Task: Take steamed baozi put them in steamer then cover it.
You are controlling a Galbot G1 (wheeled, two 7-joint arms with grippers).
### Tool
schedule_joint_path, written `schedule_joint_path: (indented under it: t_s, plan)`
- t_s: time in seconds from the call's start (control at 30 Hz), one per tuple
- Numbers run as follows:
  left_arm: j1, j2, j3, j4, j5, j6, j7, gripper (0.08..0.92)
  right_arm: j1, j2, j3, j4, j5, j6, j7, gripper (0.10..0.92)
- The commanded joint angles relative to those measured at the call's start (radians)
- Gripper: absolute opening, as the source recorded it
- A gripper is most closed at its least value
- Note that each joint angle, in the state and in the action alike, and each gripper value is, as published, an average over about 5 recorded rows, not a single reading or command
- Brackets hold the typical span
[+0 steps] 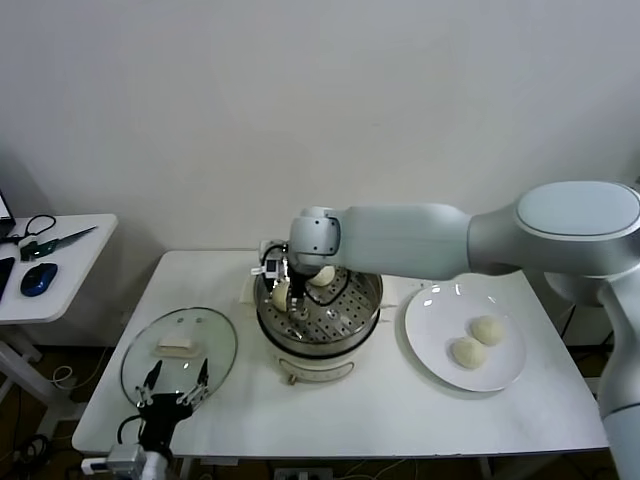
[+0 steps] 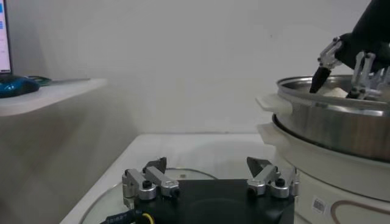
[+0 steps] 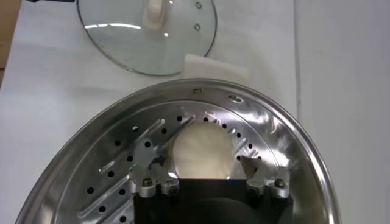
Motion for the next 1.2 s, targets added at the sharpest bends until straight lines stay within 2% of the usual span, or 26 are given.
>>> schedule_joint_path:
  t_s: [0.03,0.23,0.37,0.5,0.7,0.93,1.2]
  plan:
    - [0.001,-0.001,0.000,-0.002,0.001,0.002,0.001,0.823,0.197,-0.170,-0.059,0.067,0.040,0.117,-0.218,0.820]
    - [0.005,0.000,-0.002,-0.013,0.002,0.009,0.003,0.823,0.406,-0.410,-0.235,0.136,0.003,0.291,-0.482,0.823]
    - [0.004,0.003,-0.002,-0.014,0.001,0.016,0.003,0.823,0.474,-0.540,-0.330,0.165,-0.057,0.353,-0.559,0.823]
    - [0.001,0.002,0.004,-0.011,0.001,0.018,0.003,0.823,0.481,-0.655,-0.411,0.194,-0.176,0.369,-0.557,0.823]
    - [0.006,0.003,0.003,-0.014,-0.009,0.016,0.003,0.823,0.344,-0.784,-0.438,0.218,-0.388,0.360,-0.474,0.823]
    - [0.006,0.000,0.002,-0.015,-0.012,0.011,0.003,0.823,0.083,-0.839,-0.260,0.189,-0.482,0.302,-0.399,0.823]
    - [0.007,-0.007,0.003,-0.008,-0.008,0.009,0.003,0.823,-0.223,-0.835,0.002,0.131,-0.559,0.235,-0.331,0.823]
